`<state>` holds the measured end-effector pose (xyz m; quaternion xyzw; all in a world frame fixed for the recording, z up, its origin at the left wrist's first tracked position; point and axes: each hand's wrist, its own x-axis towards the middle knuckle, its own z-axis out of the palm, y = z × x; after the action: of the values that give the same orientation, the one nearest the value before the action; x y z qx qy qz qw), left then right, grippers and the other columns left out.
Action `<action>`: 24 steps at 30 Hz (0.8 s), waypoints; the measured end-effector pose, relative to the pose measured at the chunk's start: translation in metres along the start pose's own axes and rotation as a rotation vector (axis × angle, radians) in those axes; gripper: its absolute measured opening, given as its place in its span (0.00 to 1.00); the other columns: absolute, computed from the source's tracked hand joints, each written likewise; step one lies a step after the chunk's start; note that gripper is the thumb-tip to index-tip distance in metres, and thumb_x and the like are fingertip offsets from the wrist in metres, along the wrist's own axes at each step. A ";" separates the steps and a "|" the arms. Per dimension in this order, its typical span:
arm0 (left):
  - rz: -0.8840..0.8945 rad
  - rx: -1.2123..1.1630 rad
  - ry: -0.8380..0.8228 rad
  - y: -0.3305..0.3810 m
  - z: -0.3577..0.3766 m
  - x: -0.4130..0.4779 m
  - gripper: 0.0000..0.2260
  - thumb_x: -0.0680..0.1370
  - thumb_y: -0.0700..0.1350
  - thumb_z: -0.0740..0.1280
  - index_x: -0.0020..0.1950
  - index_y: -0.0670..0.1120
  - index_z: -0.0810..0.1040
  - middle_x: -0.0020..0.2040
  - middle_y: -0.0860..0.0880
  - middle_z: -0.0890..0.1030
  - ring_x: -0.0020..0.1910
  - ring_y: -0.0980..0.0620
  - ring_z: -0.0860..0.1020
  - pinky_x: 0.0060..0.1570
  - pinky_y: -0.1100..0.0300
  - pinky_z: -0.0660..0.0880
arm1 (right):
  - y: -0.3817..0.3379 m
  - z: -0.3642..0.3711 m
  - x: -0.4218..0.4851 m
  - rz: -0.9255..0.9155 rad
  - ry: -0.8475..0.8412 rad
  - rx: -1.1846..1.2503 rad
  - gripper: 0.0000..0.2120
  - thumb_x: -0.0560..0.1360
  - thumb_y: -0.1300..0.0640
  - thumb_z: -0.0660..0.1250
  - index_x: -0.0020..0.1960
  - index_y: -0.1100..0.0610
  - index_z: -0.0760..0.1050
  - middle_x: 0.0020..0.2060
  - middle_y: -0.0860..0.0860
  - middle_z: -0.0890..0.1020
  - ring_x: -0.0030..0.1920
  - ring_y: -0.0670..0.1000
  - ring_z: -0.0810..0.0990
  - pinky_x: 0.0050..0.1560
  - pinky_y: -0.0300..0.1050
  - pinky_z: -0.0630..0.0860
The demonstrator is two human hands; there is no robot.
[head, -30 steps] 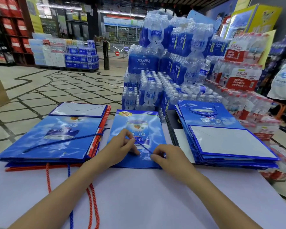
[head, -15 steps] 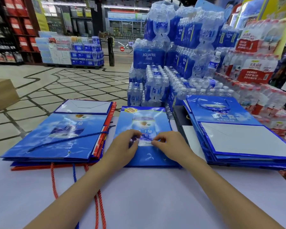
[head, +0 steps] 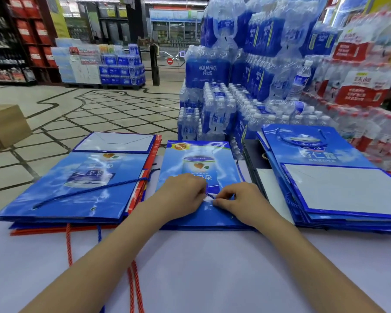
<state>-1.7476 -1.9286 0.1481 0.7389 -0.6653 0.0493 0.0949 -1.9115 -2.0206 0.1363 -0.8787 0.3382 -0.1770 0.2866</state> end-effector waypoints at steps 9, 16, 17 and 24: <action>-0.508 -0.457 0.354 -0.010 0.010 0.000 0.15 0.76 0.46 0.63 0.32 0.42 0.65 0.31 0.44 0.72 0.32 0.48 0.67 0.32 0.53 0.62 | -0.021 -0.023 -0.017 0.075 -0.217 0.287 0.09 0.76 0.50 0.69 0.41 0.54 0.82 0.25 0.47 0.76 0.27 0.46 0.72 0.36 0.41 0.72; -0.439 -0.164 0.333 -0.011 0.014 0.000 0.09 0.74 0.45 0.64 0.37 0.43 0.68 0.41 0.46 0.70 0.43 0.45 0.70 0.41 0.53 0.67 | 0.006 -0.013 -0.004 0.077 0.126 -0.097 0.04 0.76 0.49 0.69 0.48 0.48 0.79 0.33 0.44 0.78 0.37 0.46 0.74 0.44 0.44 0.73; -0.434 -0.097 0.328 -0.012 0.014 -0.002 0.06 0.73 0.44 0.64 0.41 0.43 0.69 0.44 0.45 0.71 0.47 0.44 0.70 0.46 0.52 0.68 | 0.009 -0.011 -0.004 0.069 0.109 -0.165 0.05 0.76 0.48 0.69 0.50 0.47 0.79 0.36 0.44 0.78 0.38 0.46 0.74 0.45 0.45 0.74; -0.111 -0.231 0.039 -0.008 0.018 -0.008 0.23 0.72 0.35 0.61 0.67 0.46 0.72 0.64 0.47 0.74 0.64 0.47 0.68 0.64 0.55 0.65 | 0.008 -0.021 -0.008 0.066 0.023 -0.019 0.03 0.76 0.52 0.69 0.48 0.49 0.81 0.41 0.43 0.82 0.41 0.41 0.77 0.42 0.33 0.71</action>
<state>-1.7413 -1.9241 0.1284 0.7575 -0.6228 -0.0186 0.1948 -1.9319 -2.0282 0.1468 -0.8676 0.3720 -0.1742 0.2802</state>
